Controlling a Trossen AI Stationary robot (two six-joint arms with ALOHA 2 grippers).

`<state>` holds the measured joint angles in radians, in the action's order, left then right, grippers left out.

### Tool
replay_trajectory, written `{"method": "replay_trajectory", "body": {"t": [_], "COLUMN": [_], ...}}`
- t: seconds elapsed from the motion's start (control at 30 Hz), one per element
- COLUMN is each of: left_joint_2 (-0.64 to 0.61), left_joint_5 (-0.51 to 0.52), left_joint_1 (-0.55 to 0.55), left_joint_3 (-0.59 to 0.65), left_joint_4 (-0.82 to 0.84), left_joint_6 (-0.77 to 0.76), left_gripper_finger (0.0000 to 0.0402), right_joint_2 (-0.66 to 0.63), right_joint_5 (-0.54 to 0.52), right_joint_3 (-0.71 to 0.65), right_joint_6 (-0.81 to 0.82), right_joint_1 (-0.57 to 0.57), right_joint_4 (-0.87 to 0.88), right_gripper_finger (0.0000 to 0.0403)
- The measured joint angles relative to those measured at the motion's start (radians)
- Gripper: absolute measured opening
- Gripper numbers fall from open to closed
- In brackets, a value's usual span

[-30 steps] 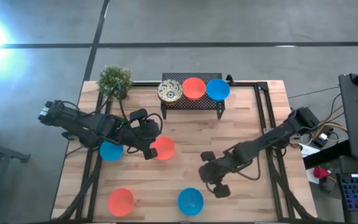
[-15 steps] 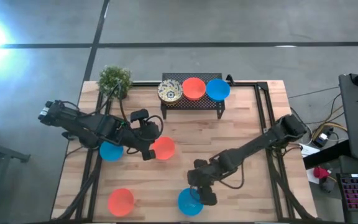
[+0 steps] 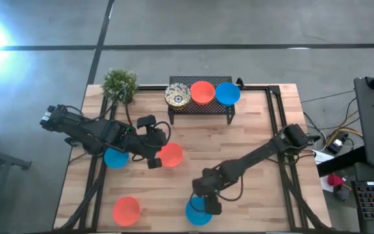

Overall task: Pick & Place Mini bowls
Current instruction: Stack the bottom blue bowl on the blue bowl on the shelf

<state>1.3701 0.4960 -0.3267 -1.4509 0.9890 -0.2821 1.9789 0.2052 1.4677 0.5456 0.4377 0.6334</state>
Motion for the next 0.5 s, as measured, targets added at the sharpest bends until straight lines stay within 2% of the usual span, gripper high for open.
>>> {"method": "replay_trajectory", "body": {"t": [0.17,0.5], "left_joint_2": [0.000,0.000], "left_joint_5": [-0.036,-0.036], "left_joint_1": [-0.002,-0.002], "left_joint_3": [0.000,0.000], "left_joint_4": [0.000,-0.001], "left_joint_6": [0.000,0.020], "left_gripper_finger": [0.0000,0.0000], "right_joint_2": [0.006,0.026], "right_joint_5": [-0.049,-0.049], "right_joint_3": [-0.011,-0.011], "right_joint_6": [0.036,0.051], "right_joint_1": [-0.007,-0.006], "right_joint_4": [0.007,-0.038], "right_gripper_finger": [0.0157,0.0155]}}
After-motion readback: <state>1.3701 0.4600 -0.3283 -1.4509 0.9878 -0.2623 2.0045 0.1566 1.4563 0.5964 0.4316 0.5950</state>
